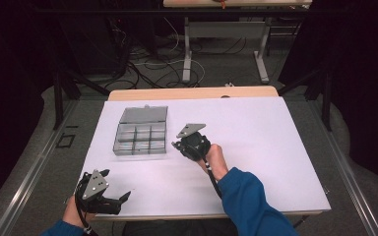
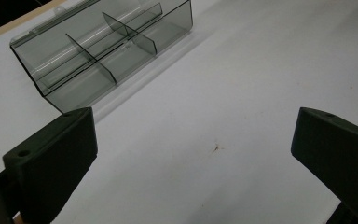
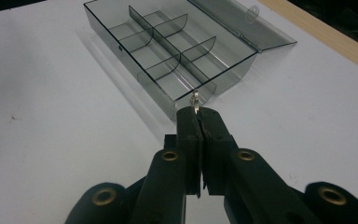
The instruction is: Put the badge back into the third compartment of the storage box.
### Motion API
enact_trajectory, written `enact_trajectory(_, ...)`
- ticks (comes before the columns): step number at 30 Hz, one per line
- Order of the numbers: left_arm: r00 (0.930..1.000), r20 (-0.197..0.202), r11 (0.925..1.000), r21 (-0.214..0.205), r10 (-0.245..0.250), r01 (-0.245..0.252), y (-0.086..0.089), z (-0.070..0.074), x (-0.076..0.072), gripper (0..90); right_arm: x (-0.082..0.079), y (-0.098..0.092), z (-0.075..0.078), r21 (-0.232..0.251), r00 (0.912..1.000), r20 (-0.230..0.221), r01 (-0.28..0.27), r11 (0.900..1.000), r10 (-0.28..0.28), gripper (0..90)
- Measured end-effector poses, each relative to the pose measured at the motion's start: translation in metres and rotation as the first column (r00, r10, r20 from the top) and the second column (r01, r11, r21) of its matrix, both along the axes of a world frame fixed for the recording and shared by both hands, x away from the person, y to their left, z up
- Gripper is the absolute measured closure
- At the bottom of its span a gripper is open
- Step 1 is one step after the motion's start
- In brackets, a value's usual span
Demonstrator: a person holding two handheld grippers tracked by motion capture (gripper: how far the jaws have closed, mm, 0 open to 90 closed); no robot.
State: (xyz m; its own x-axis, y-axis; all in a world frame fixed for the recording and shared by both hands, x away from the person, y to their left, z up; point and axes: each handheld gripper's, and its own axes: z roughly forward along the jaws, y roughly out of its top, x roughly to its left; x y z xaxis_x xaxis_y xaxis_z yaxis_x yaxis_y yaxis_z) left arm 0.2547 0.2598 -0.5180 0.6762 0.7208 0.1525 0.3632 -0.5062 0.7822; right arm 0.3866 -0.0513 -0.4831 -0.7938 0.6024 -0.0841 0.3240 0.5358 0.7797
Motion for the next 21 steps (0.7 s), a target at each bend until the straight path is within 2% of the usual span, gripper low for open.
enact_trajectory(9,1.0000,-0.004,1.0000,-0.003,0.004,-0.004,0.000,0.000,0.000,0.3,0.001,0.006,0.010,-0.013,0.9999,0.012,0.005,0.9999,-0.005,88.0)
enact_trajectory(13,1.0000,-0.004,1.0000,-0.003,0.003,-0.003,0.000,0.000,0.000,0.3,0.005,0.009,0.012,-0.016,0.9994,0.035,0.004,0.9999,-0.004,88.0)
enact_trajectory(14,1.0000,-0.003,1.0000,-0.005,0.002,-0.003,0.000,0.000,0.000,0.3,0.006,0.009,0.013,-0.023,0.9997,0.026,0.004,0.9997,-0.004,88.0)
enact_trajectory(21,1.0000,0.000,1.0000,-0.001,0.003,-0.003,0.000,0.000,0.000,0.3,0.014,0.011,0.016,-0.013,0.9988,0.043,0.025,0.9996,-0.024,88.0)
